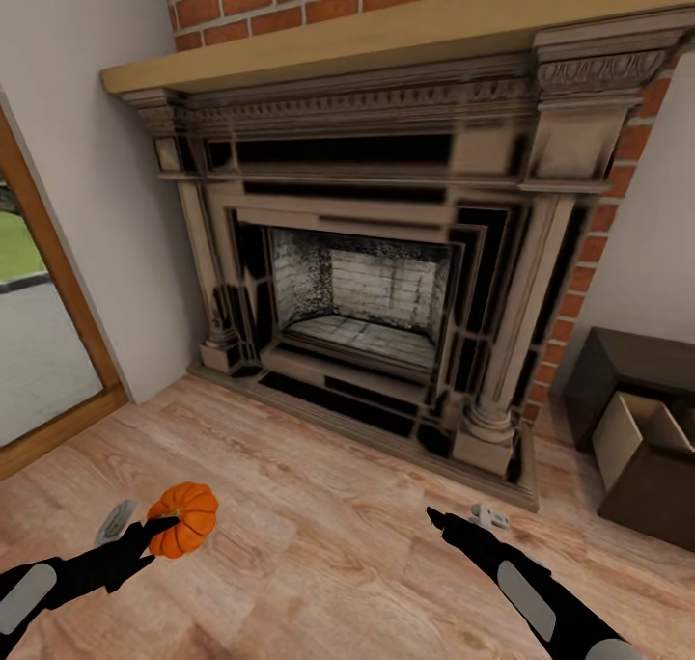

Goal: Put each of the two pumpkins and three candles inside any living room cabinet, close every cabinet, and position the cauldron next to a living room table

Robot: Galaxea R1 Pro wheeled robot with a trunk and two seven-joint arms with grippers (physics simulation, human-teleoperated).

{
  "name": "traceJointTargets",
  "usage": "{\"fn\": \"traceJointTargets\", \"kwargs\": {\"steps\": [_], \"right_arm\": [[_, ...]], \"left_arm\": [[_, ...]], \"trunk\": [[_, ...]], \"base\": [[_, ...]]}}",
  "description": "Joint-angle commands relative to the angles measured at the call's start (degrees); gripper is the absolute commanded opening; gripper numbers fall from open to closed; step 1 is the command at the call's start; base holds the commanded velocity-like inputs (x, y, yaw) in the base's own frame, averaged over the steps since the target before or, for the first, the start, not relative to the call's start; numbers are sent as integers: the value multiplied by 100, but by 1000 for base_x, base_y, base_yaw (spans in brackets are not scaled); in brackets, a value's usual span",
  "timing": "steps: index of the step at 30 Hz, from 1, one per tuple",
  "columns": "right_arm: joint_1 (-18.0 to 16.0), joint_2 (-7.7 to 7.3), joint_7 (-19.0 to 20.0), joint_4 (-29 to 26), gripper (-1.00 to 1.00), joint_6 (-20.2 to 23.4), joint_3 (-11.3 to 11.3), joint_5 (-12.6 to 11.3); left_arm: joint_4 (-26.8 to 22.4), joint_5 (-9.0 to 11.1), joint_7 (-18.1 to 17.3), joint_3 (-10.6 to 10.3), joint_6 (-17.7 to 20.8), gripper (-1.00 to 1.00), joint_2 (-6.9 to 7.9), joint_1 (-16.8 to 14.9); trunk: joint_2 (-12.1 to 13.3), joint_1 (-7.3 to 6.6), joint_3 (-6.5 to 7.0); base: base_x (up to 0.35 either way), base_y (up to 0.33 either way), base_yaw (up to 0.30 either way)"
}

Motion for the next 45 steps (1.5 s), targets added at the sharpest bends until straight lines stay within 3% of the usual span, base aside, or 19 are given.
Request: {"fn": "traceJointTargets", "kwargs": {"steps": [1, 9, 16, 23, 45], "right_arm": [[-5, -6, 2, 1, 100, 8, 26, -48], [-5, -6, -15, 7, 100, -2, 26, -52], [-5, -6, -8, 7, 100, -2, 26, -50], [-5, -13, -7, 7, 100, 0, 26, -52], [-5, 0, -25, 217, 100, 16, 10, -73]], "left_arm": [[-3, 65, -1, -17, 23, -100, 4, -3], [-3, 65, 0, -17, 23, -100, 7, -3], [-3, 65, 0, -17, 23, -100, 7, -3], [-3, 65, -2, -17, 23, -100, 8, -3], [-3, 57, 0, -22, 23, -100, -2, -3]], "trunk": [[-1, -4, 12], [10, -24, 140], [10, -24, 95], [19, -42, 205], [902, -526, 447]], "base": [[0, 0, -236], [0, 0, -229], [0, 0, -220], [0, 0, -214], [-117, 60, -209]]}}
